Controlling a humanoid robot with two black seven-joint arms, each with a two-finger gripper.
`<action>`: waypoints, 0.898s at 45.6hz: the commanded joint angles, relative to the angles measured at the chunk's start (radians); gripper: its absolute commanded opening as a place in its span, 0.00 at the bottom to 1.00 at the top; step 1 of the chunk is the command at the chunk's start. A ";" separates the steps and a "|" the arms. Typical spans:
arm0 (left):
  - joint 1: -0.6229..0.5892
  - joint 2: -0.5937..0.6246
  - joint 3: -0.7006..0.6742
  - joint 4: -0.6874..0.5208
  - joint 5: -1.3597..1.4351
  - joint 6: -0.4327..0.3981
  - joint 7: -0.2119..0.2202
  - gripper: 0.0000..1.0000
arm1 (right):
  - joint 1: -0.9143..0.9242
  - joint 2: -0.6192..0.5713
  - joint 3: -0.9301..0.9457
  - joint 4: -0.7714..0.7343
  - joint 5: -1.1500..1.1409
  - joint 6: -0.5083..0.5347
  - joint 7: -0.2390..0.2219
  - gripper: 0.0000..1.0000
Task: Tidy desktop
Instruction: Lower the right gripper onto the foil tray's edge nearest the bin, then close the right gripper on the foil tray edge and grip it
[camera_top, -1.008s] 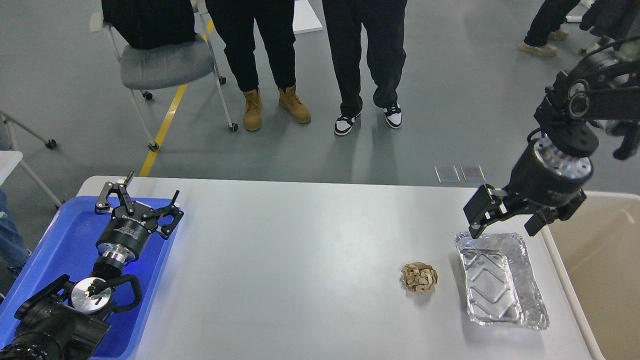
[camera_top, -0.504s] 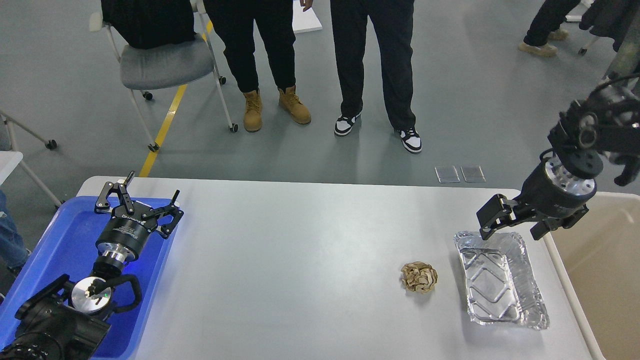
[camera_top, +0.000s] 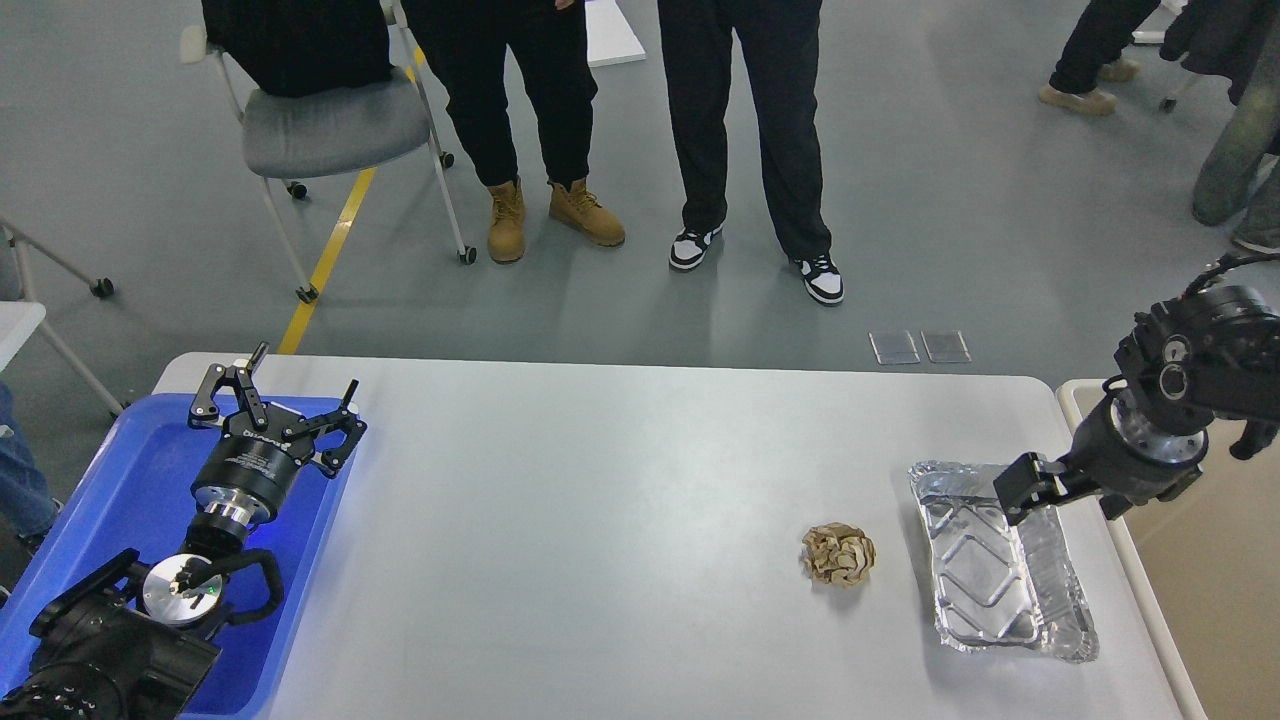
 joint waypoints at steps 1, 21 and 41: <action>0.000 0.000 0.000 0.000 0.000 0.000 0.000 1.00 | -0.093 0.026 -0.001 -0.050 -0.042 -0.100 -0.002 1.00; 0.000 0.000 0.000 0.000 0.000 0.000 0.000 1.00 | -0.177 0.099 -0.004 -0.096 -0.042 -0.208 -0.005 1.00; 0.000 0.000 0.000 0.000 -0.002 0.000 0.000 1.00 | -0.243 0.116 -0.007 -0.167 -0.049 -0.252 -0.005 1.00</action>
